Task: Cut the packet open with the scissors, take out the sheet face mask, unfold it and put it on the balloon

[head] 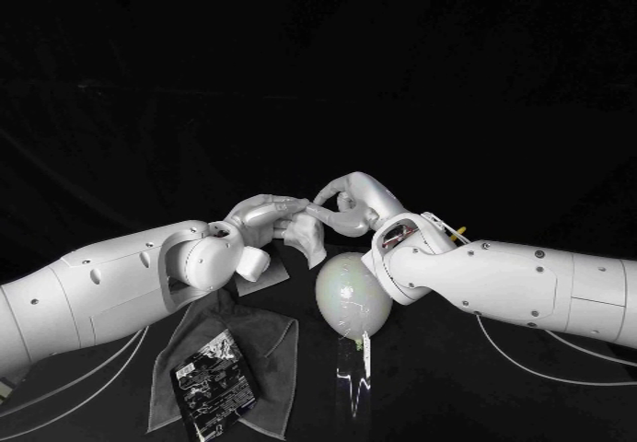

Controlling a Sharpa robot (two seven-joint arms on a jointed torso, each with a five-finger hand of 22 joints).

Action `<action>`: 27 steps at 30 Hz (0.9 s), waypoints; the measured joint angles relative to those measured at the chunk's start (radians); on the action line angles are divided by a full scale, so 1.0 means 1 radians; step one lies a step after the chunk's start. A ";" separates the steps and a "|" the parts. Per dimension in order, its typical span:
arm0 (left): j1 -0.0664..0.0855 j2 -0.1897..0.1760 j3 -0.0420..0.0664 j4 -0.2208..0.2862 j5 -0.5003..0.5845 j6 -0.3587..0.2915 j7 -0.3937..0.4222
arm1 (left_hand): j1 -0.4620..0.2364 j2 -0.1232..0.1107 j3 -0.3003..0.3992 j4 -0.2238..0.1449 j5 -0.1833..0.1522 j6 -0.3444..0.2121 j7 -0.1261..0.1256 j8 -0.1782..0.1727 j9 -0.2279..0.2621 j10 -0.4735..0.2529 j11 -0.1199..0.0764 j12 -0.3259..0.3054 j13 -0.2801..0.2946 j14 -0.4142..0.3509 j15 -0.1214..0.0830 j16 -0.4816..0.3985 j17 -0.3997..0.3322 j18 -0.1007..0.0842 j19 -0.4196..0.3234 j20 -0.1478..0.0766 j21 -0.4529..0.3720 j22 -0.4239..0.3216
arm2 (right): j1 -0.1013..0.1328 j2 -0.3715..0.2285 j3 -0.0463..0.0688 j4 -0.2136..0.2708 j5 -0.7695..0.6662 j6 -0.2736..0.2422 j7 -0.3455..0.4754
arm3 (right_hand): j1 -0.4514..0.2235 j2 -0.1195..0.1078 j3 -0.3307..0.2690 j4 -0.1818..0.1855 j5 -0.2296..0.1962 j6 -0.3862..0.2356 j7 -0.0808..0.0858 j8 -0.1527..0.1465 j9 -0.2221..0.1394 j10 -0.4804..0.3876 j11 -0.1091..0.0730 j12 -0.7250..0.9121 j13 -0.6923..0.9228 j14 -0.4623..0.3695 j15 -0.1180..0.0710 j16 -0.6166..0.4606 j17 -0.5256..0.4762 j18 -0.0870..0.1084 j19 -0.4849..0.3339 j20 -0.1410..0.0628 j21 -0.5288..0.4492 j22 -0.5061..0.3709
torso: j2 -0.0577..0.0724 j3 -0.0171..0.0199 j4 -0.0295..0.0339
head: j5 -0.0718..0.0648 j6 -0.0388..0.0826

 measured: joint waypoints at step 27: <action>0.000 0.000 0.000 -0.002 -0.013 0.000 0.004 | -0.001 -0.001 0.000 0.000 0.002 -0.002 -0.001 -0.004 0.001 0.000 0.000 0.000 0.000 -0.003 0.003 0.000 0.001 -0.007 0.000 0.000 0.000 0.000 | -0.005 -0.006 0.000 0.012 0.006 -0.029 0.017 | 0.077 0.061 0.070 -0.033 -0.002 0.043 -0.025 0.022 0.006 0.018 -0.025 0.087 0.000 -0.001 -0.030 0.026 0.001 -0.016 0.070 -0.027 0.102 0.001 | 0.000 -0.0002 -0.0003 | 0.002 -0.005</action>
